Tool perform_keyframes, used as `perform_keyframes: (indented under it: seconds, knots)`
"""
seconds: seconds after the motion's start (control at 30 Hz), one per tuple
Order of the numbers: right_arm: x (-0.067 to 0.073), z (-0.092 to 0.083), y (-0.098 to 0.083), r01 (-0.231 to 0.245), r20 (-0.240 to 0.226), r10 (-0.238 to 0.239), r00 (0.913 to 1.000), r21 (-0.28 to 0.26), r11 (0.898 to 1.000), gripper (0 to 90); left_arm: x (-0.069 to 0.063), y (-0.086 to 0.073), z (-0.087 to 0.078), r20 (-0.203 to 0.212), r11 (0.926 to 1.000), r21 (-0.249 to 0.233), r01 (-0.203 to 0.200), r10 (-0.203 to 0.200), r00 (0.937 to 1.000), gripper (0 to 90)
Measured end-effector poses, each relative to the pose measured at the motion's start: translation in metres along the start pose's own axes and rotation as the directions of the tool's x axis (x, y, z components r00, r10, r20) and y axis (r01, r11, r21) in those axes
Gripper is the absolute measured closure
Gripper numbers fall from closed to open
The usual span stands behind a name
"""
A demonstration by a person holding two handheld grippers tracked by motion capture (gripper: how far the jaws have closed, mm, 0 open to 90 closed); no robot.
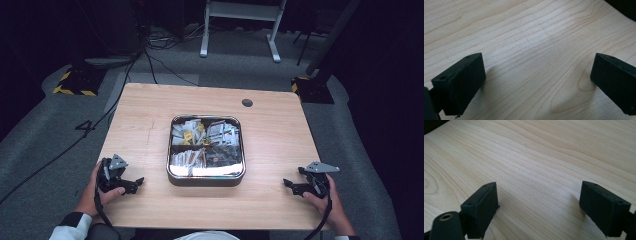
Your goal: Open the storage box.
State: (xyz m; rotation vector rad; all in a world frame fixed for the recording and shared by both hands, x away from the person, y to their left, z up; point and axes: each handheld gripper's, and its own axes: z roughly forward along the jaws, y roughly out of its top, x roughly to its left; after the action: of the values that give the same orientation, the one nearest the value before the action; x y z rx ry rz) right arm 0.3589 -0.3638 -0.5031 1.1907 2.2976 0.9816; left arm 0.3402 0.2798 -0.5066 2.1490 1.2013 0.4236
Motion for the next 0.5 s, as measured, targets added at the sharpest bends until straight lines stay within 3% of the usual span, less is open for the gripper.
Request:
perform_keyframes:
  seconds: [0.23, 0.5]
  knots:
    - [-0.003, 0.002, 0.002, 0.007, -0.008, -0.007, 0.9999, -0.01, 1.0, 20.0, 0.001, 0.0, 0.0, 0.004, 1.0, -0.001, -0.009, 0.009, 0.9999, 0.0]
    - [0.001, -0.002, 0.02, 0.028, -0.031, -0.03, 0.9991, -0.052, 0.998, 22.7, 0.003, 0.0, 0.0, 0.01, 0.9999, 0.001, -0.017, 0.017, 0.9998, 0.2]
